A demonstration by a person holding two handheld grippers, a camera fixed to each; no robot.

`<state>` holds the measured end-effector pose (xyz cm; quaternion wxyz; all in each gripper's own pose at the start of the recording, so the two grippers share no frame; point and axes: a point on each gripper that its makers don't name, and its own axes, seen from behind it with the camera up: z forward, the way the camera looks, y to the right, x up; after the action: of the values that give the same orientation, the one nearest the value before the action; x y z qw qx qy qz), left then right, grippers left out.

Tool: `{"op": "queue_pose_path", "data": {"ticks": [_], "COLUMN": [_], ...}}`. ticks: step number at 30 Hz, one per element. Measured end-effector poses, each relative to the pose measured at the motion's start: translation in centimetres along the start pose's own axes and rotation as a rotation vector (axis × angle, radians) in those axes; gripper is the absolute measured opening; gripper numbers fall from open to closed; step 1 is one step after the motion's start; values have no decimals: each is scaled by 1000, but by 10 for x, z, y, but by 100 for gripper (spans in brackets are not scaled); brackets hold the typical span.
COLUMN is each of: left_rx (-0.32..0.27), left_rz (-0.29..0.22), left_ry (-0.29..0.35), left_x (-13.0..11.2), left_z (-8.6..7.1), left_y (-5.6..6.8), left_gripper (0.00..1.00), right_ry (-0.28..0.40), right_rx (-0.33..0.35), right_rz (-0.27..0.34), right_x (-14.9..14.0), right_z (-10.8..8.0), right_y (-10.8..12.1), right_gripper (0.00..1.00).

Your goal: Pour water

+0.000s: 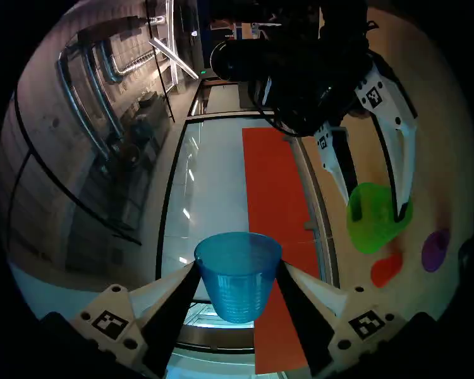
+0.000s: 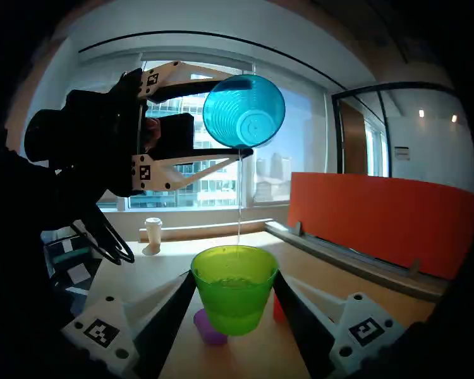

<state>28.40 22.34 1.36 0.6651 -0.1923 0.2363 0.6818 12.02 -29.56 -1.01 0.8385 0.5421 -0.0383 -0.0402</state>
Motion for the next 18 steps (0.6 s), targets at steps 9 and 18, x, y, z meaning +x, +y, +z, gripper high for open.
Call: {"op": "queue_pose_path", "data": {"ticks": [9,18], "left_rx": [0,1], "left_rz": [4,4], "left_ry": [-2,-3], "left_x": [-3,-5], "left_z": [0,1], "left_y": [-2,-4], "left_gripper": [85,85], "right_ry": [1,2], "right_rx": [-1,-1], "right_rz": [-1,-3], "right_x": [0,0], "right_z": [0,0], "right_y": [0,-1], "right_gripper": [90,90]}}
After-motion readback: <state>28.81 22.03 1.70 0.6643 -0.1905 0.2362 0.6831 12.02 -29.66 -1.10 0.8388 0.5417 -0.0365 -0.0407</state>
